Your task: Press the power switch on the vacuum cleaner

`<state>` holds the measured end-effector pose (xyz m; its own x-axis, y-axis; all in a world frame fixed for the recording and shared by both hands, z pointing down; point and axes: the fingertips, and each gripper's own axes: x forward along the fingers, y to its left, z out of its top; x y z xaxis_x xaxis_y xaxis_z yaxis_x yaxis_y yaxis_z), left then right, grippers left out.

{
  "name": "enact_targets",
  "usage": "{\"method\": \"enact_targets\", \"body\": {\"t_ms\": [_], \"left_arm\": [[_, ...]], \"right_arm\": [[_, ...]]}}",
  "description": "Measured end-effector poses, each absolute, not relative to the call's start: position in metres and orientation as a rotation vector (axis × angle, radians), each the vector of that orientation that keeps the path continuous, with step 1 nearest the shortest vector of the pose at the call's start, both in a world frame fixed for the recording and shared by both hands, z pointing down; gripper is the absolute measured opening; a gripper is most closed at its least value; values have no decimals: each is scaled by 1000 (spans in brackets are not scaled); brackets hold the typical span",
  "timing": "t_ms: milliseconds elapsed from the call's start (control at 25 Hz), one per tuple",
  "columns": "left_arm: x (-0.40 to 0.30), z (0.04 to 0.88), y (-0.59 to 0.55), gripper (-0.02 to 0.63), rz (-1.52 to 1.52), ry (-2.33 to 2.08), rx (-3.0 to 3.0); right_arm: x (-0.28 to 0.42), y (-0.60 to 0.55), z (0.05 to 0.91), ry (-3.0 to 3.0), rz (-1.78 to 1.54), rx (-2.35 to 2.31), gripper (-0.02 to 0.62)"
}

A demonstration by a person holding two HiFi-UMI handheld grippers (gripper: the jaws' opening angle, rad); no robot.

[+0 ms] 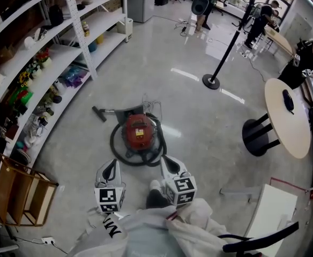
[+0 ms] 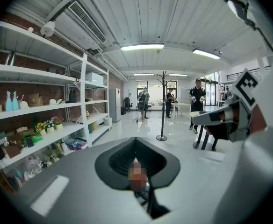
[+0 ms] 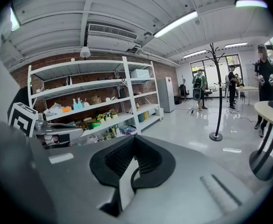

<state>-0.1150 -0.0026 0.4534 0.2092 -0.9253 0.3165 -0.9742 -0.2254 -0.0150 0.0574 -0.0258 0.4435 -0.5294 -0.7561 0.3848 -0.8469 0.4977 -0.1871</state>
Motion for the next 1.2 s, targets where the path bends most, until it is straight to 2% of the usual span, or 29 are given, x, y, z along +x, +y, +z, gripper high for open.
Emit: {"method": "enact_targets", "body": {"t_ms": [720,1200], "left_arm": [[-80,446,-84,0,479,-1881,2257],[-72,444,-92,0,536,-1899,2246]], "right_arm": [[80,-115,455,-2548,590,1260,0],[76,-137,466,-2563,642,1217,0]]}}
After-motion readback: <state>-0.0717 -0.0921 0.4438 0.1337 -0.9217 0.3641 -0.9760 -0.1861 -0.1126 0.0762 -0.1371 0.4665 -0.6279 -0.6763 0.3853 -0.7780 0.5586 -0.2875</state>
